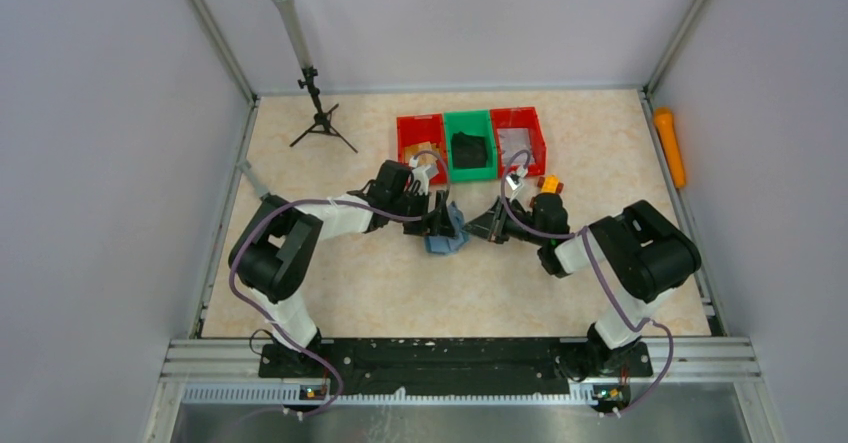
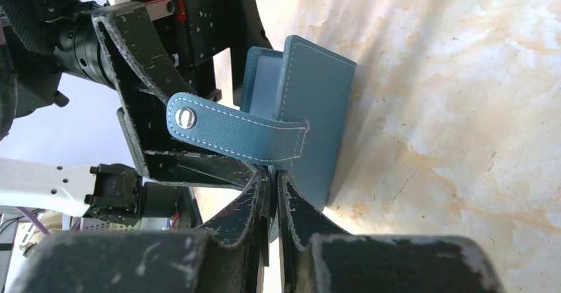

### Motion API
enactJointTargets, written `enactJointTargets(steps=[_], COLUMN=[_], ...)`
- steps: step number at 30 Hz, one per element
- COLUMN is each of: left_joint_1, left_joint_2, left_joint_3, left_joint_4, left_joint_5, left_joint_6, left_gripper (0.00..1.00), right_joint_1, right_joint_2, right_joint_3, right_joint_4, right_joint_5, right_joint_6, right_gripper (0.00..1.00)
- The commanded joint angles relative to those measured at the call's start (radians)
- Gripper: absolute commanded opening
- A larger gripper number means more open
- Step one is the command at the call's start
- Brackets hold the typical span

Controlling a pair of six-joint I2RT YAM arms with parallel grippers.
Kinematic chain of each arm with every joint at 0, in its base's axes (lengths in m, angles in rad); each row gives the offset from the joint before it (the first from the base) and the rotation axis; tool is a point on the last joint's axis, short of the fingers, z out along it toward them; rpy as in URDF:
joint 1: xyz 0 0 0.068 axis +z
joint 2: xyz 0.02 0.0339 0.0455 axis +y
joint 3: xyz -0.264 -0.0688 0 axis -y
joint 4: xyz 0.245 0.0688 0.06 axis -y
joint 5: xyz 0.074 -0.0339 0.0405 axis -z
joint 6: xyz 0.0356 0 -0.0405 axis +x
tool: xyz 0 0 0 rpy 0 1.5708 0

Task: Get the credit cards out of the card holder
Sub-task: Remove the credit card from the card holder.

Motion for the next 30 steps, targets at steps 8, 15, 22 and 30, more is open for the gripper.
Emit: enactJointTargets(steps=[8, 15, 22, 30], left_joint_1=[-0.003, -0.003, -0.001, 0.015], left_joint_2=[0.065, 0.087, 0.056, 0.029], left_joint_3=[0.06, 0.086, 0.067, 0.029], left_joint_4=[-0.009, -0.079, -0.042, 0.036], left_joint_5=[-0.041, -0.084, -0.045, 0.01], left_joint_6=[0.016, 0.028, 0.023, -0.007], left_gripper=[0.73, 0.5, 0.46, 0.45], right_joint_1=[0.022, 0.022, 0.025, 0.025], right_joint_2=[-0.007, -0.01, -0.011, -0.016], right_joint_3=[0.037, 0.039, 0.072, 0.089], right_joint_4=[0.036, 0.024, -0.106, -0.19], right_joint_5=[-0.028, -0.025, 0.007, 0.044], right_joint_6=[-0.012, -0.018, -0.067, -0.092], right_gripper=[0.03, 0.14, 0.4, 0.19])
